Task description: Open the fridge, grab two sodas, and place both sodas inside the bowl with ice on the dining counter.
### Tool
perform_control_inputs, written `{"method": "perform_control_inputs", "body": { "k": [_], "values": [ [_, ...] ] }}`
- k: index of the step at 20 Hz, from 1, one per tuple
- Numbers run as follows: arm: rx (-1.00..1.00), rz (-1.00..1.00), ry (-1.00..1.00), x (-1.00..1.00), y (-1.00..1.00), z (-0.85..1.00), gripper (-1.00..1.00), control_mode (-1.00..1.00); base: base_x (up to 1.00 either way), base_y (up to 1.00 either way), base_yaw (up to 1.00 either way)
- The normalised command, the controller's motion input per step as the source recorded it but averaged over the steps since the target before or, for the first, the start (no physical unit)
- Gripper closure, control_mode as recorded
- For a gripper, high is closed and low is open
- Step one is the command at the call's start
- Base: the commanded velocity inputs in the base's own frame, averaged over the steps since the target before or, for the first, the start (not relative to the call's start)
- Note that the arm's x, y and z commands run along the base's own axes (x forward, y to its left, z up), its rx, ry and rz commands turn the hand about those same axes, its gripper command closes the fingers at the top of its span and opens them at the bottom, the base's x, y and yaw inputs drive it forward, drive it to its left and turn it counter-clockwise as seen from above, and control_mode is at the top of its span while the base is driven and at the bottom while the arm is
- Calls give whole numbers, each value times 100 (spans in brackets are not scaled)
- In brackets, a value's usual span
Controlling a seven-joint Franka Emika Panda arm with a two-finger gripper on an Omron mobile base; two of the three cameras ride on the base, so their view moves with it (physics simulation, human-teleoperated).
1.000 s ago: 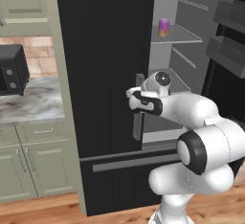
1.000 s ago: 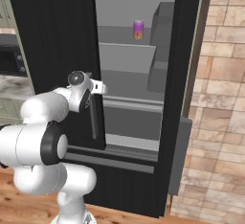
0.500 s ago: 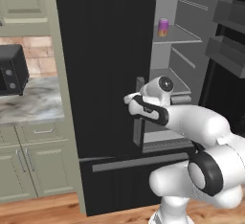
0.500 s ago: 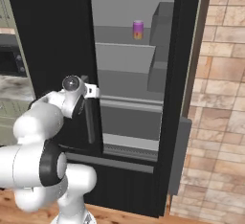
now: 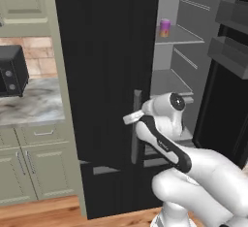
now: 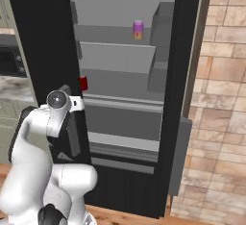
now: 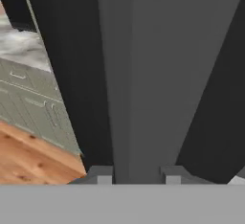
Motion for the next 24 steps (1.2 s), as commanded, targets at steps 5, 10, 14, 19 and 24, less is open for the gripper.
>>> {"method": "perform_control_inputs", "body": {
  "k": [5,10,14,19,24],
  "values": [
    [0,14,0,-100,63,0,100,-100,0,0,0],
    [1,9,3,-100,76,0,-100,-100,0,0,0],
    [10,1,4,-100,8,28,-100,-100,0,0,0],
    [19,0,9,-74,-24,42,-100,-100,0,0,0],
    [28,-1,18,-21,-76,6,-100,-100,0,0,0]
  ]
}}
